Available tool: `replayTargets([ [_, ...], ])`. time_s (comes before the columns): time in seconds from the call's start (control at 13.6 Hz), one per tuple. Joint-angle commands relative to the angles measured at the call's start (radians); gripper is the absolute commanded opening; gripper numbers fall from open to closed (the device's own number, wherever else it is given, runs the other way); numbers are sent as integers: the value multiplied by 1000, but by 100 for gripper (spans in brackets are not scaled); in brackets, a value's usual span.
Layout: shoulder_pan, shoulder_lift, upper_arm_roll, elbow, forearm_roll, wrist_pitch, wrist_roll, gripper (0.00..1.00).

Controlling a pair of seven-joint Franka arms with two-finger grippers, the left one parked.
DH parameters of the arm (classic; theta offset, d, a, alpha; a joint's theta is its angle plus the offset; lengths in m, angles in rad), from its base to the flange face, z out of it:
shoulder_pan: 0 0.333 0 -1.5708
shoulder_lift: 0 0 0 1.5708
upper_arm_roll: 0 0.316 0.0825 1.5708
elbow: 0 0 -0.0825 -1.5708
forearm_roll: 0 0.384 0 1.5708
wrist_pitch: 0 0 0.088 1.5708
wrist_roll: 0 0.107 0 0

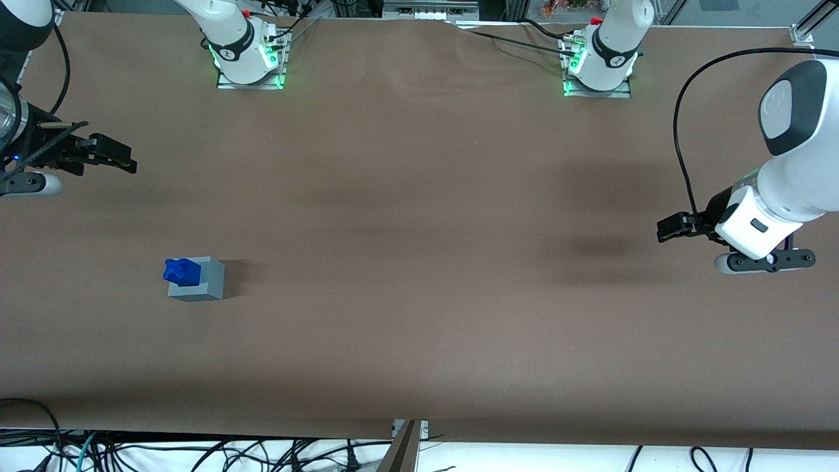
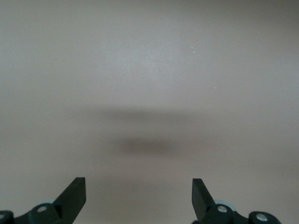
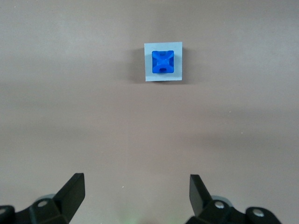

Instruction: Insert blue part into gray base with right arm

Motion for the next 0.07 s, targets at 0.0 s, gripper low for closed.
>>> replayTargets([
  [0.0, 7, 20, 3, 46, -16, -29, 4, 99],
])
